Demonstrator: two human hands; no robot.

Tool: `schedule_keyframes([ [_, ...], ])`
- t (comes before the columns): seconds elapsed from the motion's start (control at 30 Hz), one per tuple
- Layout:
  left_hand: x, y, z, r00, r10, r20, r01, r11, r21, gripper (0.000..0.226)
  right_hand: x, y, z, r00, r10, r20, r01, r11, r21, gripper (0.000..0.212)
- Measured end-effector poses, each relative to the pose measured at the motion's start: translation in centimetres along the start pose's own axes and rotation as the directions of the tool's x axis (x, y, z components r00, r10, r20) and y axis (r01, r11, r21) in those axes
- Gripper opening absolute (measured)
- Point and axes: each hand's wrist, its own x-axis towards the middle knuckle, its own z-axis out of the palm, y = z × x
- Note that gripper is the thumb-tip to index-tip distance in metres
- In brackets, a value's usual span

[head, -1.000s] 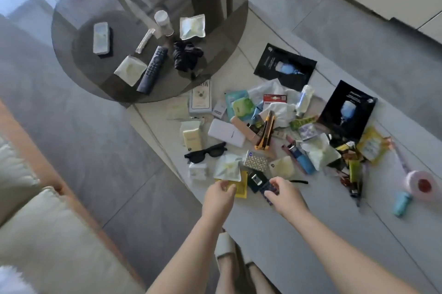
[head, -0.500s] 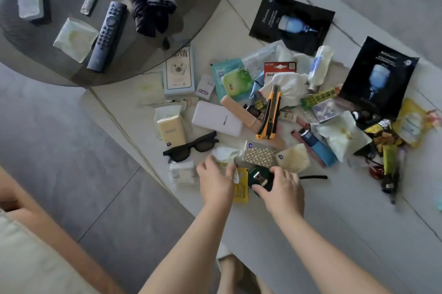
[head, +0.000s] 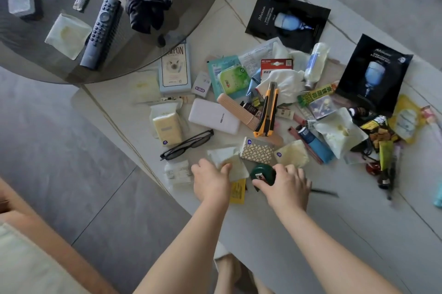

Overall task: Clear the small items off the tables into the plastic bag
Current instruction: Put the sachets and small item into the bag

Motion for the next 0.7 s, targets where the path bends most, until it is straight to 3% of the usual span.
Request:
schedule_keyframes([
  [0.07,-0.3,-0.7,-0.5,1.0,-0.001,0.016,0.001,0.999,-0.034,0.037,-0.2,0.7,-0.8,1.0,-0.007,0.017,0.007,0.999,0.043,0.055],
  [0.3,-3.2,-5.0,-1.3,0.994,-0.046,0.101,0.056,0.993,-0.102,0.041,-2.2,2.4,-2.4,0.972,-0.02,0.235,-0.086,0.897,0.434,0.037],
  [0.43,-3.2,-6.5,-0.3,0.992,-0.05,0.113,0.069,0.983,-0.17,0.037,-3.0,2.3,-1.3,0.971,-0.063,0.229,-0.054,0.881,0.469,0.038],
  [0.7,-1.4,-5.1,1.7,0.994,-0.073,0.085,0.104,0.889,-0.447,0.066,-3.0,2.6,1.0,0.979,-0.017,0.205,-0.106,0.812,0.574,0.042],
])
